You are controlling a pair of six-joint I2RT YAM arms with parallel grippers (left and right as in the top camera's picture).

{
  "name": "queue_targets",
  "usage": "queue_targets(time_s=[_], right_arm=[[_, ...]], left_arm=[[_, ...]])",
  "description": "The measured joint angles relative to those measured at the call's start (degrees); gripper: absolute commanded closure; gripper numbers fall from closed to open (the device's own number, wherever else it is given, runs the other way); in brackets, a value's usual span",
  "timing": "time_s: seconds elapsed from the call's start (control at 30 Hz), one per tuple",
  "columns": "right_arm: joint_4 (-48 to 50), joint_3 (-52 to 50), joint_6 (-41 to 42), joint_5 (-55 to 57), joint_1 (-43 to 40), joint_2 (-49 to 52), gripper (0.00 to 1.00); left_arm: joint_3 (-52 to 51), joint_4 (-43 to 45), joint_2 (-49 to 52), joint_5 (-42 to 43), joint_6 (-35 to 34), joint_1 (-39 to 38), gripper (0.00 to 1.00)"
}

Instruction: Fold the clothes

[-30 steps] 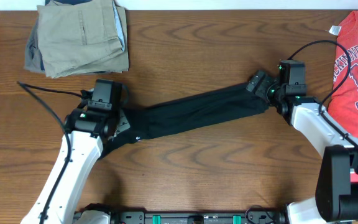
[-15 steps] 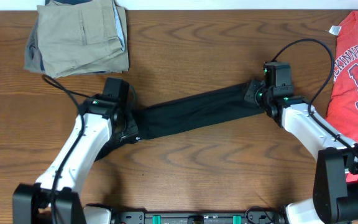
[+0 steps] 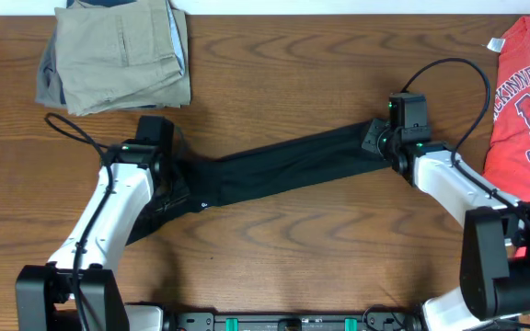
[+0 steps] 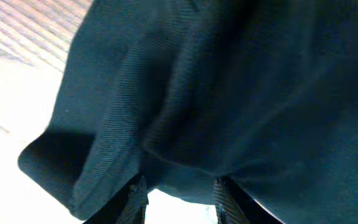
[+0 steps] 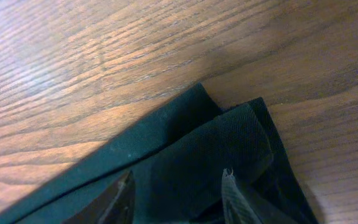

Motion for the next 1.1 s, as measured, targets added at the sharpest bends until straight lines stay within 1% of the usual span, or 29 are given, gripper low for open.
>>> queue_targets(time_s=[0.1, 0.13, 0.17, 0.4, 0.47, 0.57, 0.6, 0.7, 0.83, 1.1], right_arm=[[0.3, 0.0, 0.0, 0.2, 0.0, 0.6, 0.47], [0.3, 0.0, 0.0, 0.2, 0.0, 0.6, 0.45], [0.3, 0.0, 0.0, 0.3, 0.0, 0.7, 0.43], [0.4, 0.0, 0.0, 0.6, 0.0, 0.7, 0.42], [0.4, 0.0, 0.0, 0.6, 0.0, 0.7, 0.42], [0.5, 0.0, 0.0, 0.6, 0.0, 0.7, 0.42], [0.5, 0.0, 0.0, 0.6, 0.0, 0.7, 0.42], [0.5, 0.0, 0.0, 0.6, 0.0, 0.7, 0.41], [0.5, 0.0, 0.0, 0.6, 0.0, 0.7, 0.41], [0.5, 0.0, 0.0, 0.7, 0.0, 0.7, 0.41]], left_arm=[[0.0, 0.0, 0.0, -0.2, 0.0, 0.2, 0.61], [0.0, 0.0, 0.0, -0.2, 0.0, 0.2, 0.57], [0.0, -0.1, 0.0, -0.2, 0.2, 0.2, 0.55], [0.0, 0.6, 0.0, 2.9, 2.6, 0.2, 0.45], [0.0, 1.3, -0.3, 3.7, 4.1, 0.2, 0.38], [0.0, 3.3, -1.8, 4.4, 6.0, 0.2, 0.20], [0.0, 4.3, -2.6, 4.6, 6.6, 0.2, 0.17], [0.0, 7.5, -4.3, 4.2, 7.2, 0.3, 0.17], [0.0, 9.8, -4.3, 2.6, 8.2, 0.9, 0.17], [0.0, 13.9, 0.7, 1.5, 13.4, 4.4, 0.18]])
